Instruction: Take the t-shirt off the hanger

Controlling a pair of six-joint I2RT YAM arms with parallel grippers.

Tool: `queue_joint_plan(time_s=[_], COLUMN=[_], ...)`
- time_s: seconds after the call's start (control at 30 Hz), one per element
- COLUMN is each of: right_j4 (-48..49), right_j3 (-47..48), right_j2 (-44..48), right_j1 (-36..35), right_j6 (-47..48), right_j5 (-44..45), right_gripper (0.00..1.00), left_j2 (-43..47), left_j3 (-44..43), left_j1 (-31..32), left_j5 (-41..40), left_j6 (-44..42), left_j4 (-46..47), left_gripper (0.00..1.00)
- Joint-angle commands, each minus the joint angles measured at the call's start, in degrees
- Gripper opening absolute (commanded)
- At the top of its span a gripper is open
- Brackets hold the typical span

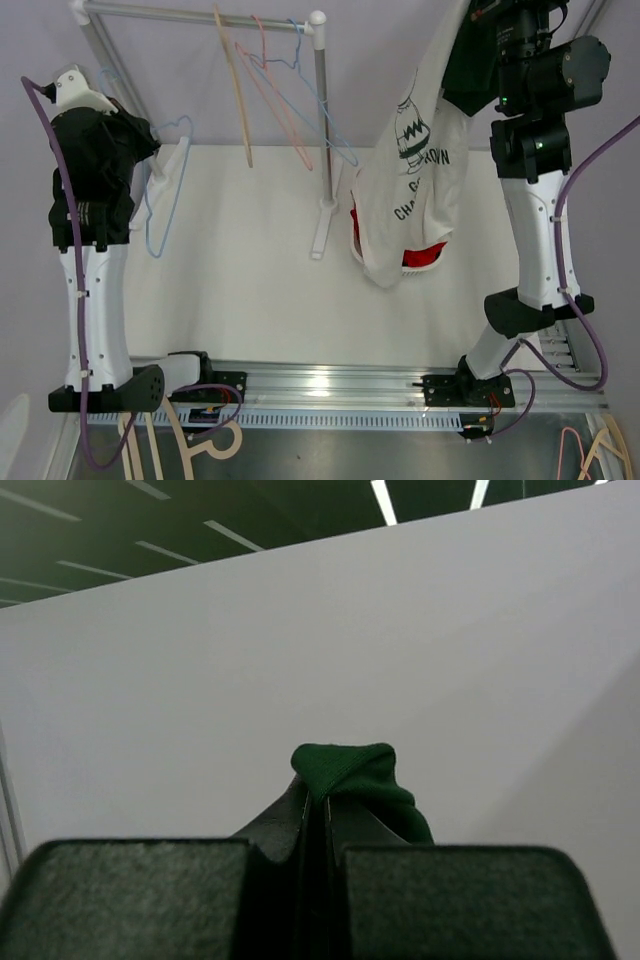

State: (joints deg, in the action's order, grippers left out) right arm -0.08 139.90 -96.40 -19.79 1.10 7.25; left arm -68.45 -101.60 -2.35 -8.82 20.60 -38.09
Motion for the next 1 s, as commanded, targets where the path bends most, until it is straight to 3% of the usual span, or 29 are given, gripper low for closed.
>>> queue_joint_plan(time_s=[0.0,0.1,0.43,0.6,0.7,0.8,0.87,0.97], right_j4=[4.65,3.95,13.52,10.29,2.12,-11.66,-21.74,-26.10], right_j3=[4.77,2.06,-44.23,-66.45,-72.81,-72.84,-69.86,-67.92], right_j2=[-4.05,-4.24,13.07,21.23,22.04,17.49,9.16,-4.02], right_j1=[4.04,5.81,5.56,3.18,2.13,-0.15,-1.91,-1.92], right_j6=[-4.95,-6.90,-11.29,-13.58,-18.91,-21.57,-22.10,-23.34], right_j5=[-5.22,-8.55,-8.48,2.73,7.85,6.99,6.72,2.35], right_gripper=[0.00,0.00,0.00,0.00,0.00,0.01,0.06,0.04], left_j2=[-1.24,-2.74,-10.03,-10.92,-11.71,-13.11,-13.90,-15.84], left_j3=[-3.33,-5.44,-12.82,-13.62,-14.32,-15.72,-16.60,-18.27], left_j1=[-0.90,-0.99,-2.66,-3.10,-3.28,-3.71,-3.71,-3.80], left_j5=[0.47,-0.23,0.38,0.56,0.82,4.05,4.69,5.48], left_j6=[0.41,-0.21,-0.56,-0.12,0.23,-0.64,-0.56,-0.65], left_j4=[3.37,3.37,3.98,4.16,4.60,5.91,7.23,8.46], left_gripper=[0.01,0.01,0.01,0.01,0.01,0.01,0.01,0.01])
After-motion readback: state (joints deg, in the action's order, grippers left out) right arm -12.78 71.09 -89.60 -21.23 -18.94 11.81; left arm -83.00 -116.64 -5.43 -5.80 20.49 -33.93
